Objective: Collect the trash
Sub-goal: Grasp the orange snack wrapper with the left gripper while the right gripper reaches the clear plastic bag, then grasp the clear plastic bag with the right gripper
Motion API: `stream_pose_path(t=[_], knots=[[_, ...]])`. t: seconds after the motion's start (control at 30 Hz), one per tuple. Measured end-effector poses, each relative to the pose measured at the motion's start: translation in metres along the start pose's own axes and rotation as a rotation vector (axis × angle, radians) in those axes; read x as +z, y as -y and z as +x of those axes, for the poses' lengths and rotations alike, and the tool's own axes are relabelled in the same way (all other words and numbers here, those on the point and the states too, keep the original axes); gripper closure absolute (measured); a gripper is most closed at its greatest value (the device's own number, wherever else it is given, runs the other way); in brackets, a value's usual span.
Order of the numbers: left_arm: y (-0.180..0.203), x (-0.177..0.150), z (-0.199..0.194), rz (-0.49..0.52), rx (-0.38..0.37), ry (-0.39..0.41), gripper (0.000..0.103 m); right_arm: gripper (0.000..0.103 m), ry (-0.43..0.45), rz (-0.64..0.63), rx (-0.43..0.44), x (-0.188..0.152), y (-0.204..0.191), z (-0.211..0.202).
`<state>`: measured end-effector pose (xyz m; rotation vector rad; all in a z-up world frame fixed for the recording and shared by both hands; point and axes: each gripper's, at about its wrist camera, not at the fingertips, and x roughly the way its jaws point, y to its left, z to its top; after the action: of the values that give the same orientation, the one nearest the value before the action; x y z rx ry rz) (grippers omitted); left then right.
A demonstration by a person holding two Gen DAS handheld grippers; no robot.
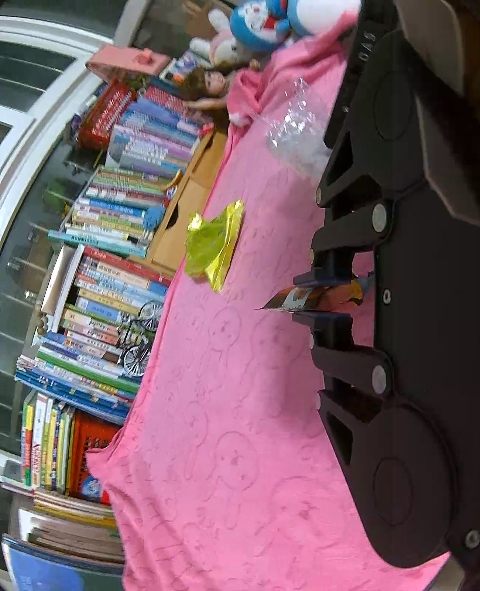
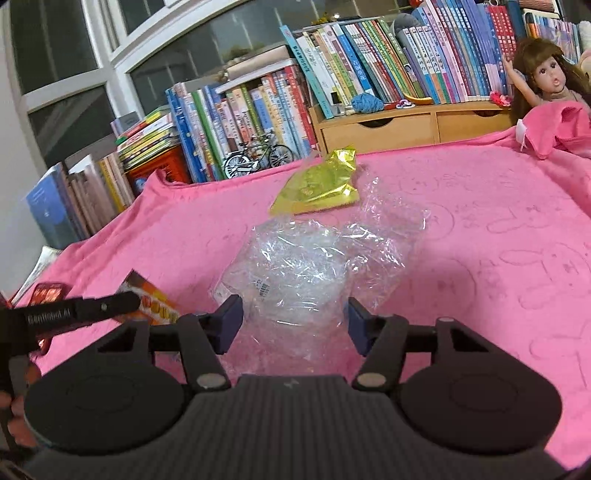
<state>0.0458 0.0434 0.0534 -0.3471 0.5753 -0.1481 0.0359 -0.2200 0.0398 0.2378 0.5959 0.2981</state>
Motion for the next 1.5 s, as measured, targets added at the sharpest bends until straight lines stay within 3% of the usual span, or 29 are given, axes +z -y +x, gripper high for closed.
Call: stream_pose_path(t=[0.1,0.13,0.17,0.23,0.27,0.3,0.4,0.47,0.6,0.7,0.77,0.8,0.87,0.9,1.0,1.07,1.23,1.4,1.47,1.5], knots=[[-0.003,-0.009,-0.013,0.009,-0.020,0.006,0.087,0.033,0.006,-0.025,0.002,-0.009,-0.004,-0.013],[-0.003,-0.012,-0.015,0.021,-0.013,0.003,0.082,0.032,0.012,-0.040,-0.002,-0.011,-0.005,-0.016],[-0.003,-0.015,-0.016,0.030,-0.004,0.000,0.076,0.022,0.022,-0.055,-0.009,-0.014,-0.007,-0.019],[-0.004,-0.022,-0.016,0.044,0.020,-0.004,0.050,0.012,0.042,-0.077,-0.021,-0.019,-0.009,-0.022],[-0.003,-0.026,-0.015,0.052,0.033,-0.005,0.049,0.006,0.051,-0.090,-0.035,-0.021,-0.011,-0.023],[-0.003,-0.030,-0.014,0.065,0.043,-0.007,0.046,0.004,0.058,-0.104,-0.045,-0.023,-0.012,-0.023],[0.001,-0.040,-0.009,0.103,0.079,-0.004,0.023,0.000,0.069,-0.147,-0.078,-0.028,-0.018,-0.018],[0.004,-0.047,-0.005,0.127,0.089,0.000,0.017,0.000,0.070,-0.173,-0.097,-0.031,-0.021,-0.013],[0.007,-0.055,0.011,0.147,0.097,-0.045,0.017,0.000,0.054,-0.190,-0.108,-0.035,-0.025,0.002],[0.007,-0.058,0.014,0.148,0.098,-0.029,0.020,0.000,0.051,-0.175,-0.104,-0.037,-0.024,0.010],[0.007,-0.057,0.014,0.135,0.098,-0.027,0.030,0.000,0.059,-0.145,-0.087,-0.035,-0.022,0.011],[0.006,-0.055,0.014,0.130,0.096,-0.029,0.042,0.000,0.063,-0.123,-0.073,-0.033,-0.019,0.011],[0.004,-0.052,0.015,0.112,0.096,-0.033,0.049,0.000,0.077,-0.079,-0.049,-0.030,-0.015,0.010],[0.003,-0.050,0.015,0.101,0.091,-0.035,0.058,0.000,0.082,-0.049,-0.033,-0.027,-0.012,0.011],[0.002,-0.046,0.014,0.071,0.085,-0.034,0.066,0.000,0.091,0.044,0.014,-0.022,-0.002,0.012],[0.002,-0.043,0.011,0.067,0.083,-0.027,0.087,0.000,0.096,0.101,0.037,-0.020,0.004,0.012],[0.004,-0.041,0.003,0.084,0.073,-0.012,0.089,0.000,0.114,0.177,0.075,-0.021,0.015,0.003],[0.003,-0.041,-0.003,0.084,0.057,-0.004,0.087,0.000,0.134,0.212,0.018,-0.018,0.021,0.004],[0.003,-0.042,-0.005,0.078,0.060,0.011,0.078,0.003,0.134,0.230,0.007,-0.018,0.024,0.009],[0.002,-0.043,-0.005,0.076,0.063,0.017,0.063,0.009,0.131,0.244,0.009,-0.018,0.026,0.011]])
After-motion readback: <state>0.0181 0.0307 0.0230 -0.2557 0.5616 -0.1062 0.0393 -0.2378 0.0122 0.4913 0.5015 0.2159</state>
